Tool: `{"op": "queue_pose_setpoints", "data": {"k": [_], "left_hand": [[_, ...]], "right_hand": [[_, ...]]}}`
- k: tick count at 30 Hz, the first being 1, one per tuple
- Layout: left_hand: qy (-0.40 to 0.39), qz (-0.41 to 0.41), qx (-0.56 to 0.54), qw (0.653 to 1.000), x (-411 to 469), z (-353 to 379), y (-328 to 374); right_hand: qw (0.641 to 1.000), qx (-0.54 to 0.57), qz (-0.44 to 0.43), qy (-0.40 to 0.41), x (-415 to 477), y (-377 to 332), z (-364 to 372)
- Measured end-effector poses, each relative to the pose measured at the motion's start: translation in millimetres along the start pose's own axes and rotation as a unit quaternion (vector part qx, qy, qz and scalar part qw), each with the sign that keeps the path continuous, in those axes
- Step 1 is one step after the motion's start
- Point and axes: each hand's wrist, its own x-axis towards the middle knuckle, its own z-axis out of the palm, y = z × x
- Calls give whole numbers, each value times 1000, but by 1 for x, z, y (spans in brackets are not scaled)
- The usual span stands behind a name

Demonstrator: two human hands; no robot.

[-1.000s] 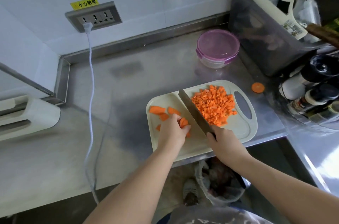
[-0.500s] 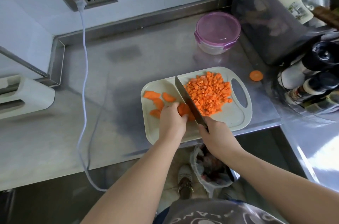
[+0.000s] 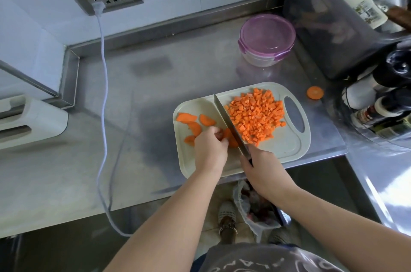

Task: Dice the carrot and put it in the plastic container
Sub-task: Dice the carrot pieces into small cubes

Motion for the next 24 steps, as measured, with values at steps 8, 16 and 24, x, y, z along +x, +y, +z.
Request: {"op": "queue_pose_setpoints", "data": {"k": [8, 16, 24], "left_hand": [[-16, -11, -21, 1000, 9, 1, -3], [-46, -31, -80, 995, 13, 2, -6], [-64, -100, -145, 982, 19, 2, -8]], "right_hand": [[1000, -15, 8, -20, 2, 2, -1], [999, 4, 29, -31, 5, 4, -5], [998, -37, 3, -42, 1, -3, -2]]}}
